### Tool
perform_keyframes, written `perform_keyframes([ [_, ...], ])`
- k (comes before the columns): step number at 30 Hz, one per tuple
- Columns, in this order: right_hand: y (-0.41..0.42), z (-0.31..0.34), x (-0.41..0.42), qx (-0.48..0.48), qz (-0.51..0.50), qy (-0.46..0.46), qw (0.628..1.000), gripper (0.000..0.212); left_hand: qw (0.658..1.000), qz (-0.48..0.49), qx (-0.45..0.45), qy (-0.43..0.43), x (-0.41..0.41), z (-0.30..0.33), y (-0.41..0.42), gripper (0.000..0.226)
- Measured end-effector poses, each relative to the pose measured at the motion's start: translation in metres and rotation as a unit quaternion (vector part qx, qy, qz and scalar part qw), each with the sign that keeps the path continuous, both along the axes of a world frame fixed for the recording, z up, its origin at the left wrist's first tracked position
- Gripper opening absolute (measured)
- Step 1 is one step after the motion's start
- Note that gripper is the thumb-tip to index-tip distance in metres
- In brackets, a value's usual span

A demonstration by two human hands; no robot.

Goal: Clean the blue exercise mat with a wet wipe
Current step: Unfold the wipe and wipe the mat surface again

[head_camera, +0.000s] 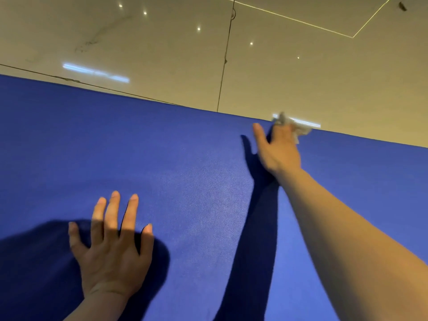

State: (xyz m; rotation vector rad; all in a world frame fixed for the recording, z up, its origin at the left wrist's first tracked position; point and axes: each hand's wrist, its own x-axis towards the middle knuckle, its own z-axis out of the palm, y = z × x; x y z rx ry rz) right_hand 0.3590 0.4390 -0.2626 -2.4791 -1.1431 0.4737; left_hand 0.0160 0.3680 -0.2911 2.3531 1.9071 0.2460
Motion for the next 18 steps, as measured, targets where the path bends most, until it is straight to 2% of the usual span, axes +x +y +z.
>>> perform_keyframes([
  [4,0.032,0.001,-0.115,0.053,0.132,0.08,0.987,0.086,1.0,0.001,-0.009,-0.002,0.001,0.004,0.003,0.063],
  [7,0.029,0.003,-0.157,0.058,0.263,0.05,0.962,0.088,1.0,-0.001,-0.007,0.002,-0.002,0.002,0.0,0.064],
  [9,0.026,0.001,-0.13,0.062,0.301,-0.014,0.951,0.087,1.0,0.005,-0.009,0.001,-0.002,0.001,0.001,0.064],
  [11,0.019,-0.003,-0.086,0.022,0.255,-0.068,0.964,0.084,1.0,0.01,-0.012,0.005,0.0,0.001,0.003,0.064],
  [14,-0.002,-0.001,-0.034,-0.081,0.087,-0.049,0.992,0.081,1.0,0.007,-0.016,0.007,0.001,0.001,0.001,0.064],
  [16,-0.001,0.002,-0.034,-0.065,0.015,-0.011,0.998,0.08,1.0,0.005,-0.014,0.003,0.001,0.002,0.001,0.064],
  [18,0.017,0.006,-0.058,-0.003,-0.021,0.03,0.999,0.08,1.0,0.008,-0.009,0.0,0.003,0.002,0.0,0.064],
])
